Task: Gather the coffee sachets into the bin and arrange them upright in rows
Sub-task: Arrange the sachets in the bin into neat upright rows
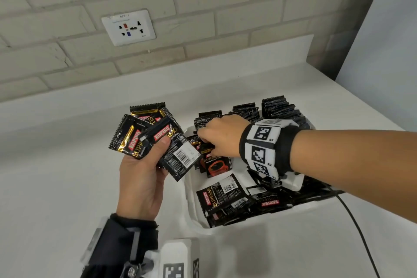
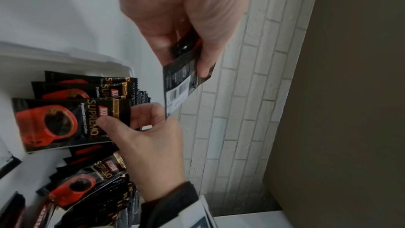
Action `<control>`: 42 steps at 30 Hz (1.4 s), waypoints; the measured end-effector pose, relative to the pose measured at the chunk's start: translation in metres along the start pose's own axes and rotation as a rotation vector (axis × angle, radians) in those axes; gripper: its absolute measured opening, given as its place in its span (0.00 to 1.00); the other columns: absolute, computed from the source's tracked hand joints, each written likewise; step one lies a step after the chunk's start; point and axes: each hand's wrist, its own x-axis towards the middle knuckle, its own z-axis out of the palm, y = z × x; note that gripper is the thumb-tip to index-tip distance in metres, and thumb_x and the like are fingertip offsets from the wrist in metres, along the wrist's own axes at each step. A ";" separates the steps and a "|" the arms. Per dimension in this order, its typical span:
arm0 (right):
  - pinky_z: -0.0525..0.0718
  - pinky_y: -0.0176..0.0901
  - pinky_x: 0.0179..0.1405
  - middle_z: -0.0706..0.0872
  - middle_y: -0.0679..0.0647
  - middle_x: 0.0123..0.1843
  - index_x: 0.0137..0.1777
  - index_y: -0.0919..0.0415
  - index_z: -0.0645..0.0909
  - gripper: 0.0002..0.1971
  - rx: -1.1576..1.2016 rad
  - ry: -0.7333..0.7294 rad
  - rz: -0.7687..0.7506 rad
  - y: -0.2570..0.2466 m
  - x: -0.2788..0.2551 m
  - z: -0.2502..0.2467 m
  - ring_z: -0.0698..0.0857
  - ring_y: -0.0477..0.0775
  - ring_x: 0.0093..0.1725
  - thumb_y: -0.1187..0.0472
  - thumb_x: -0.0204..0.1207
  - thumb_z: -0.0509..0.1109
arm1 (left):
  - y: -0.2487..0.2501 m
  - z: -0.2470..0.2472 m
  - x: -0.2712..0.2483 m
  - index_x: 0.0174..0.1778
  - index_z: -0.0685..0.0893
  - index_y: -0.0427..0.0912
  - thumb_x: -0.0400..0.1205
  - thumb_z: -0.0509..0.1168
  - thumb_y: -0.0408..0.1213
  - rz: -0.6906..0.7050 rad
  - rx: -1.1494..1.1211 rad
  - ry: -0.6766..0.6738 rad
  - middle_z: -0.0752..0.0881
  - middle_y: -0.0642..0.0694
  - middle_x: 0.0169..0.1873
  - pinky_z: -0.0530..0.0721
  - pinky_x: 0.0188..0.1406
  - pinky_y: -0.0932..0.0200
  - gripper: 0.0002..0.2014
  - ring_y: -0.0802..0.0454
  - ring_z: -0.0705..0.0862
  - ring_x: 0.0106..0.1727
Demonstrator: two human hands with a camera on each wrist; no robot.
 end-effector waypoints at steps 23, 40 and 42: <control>0.80 0.31 0.21 0.84 0.55 0.36 0.44 0.60 0.76 0.07 1.465 0.155 0.350 0.000 -0.047 -0.024 0.81 0.42 0.23 0.69 0.72 0.72 | -0.006 0.028 -0.006 0.49 0.83 0.47 0.73 0.66 0.38 0.018 -0.060 0.041 0.89 0.50 0.41 0.88 0.33 0.62 0.09 0.57 0.89 0.38; 0.69 0.30 0.30 0.66 0.38 0.35 0.65 0.56 0.69 0.23 0.331 0.268 -0.013 0.013 -0.064 -0.047 0.69 0.37 0.33 0.57 0.72 0.71 | -0.007 0.079 -0.008 0.44 0.84 0.43 0.76 0.68 0.28 -0.006 0.083 -0.126 0.89 0.48 0.33 0.86 0.32 0.62 0.05 0.54 0.88 0.34; 0.72 0.31 0.36 0.71 0.41 0.39 0.68 0.52 0.69 0.27 0.398 0.189 -0.004 0.017 -0.069 -0.050 0.72 0.40 0.36 0.55 0.70 0.73 | -0.007 0.077 -0.008 0.44 0.85 0.42 0.75 0.68 0.27 0.004 0.109 -0.121 0.88 0.46 0.36 0.85 0.39 0.55 0.07 0.50 0.87 0.37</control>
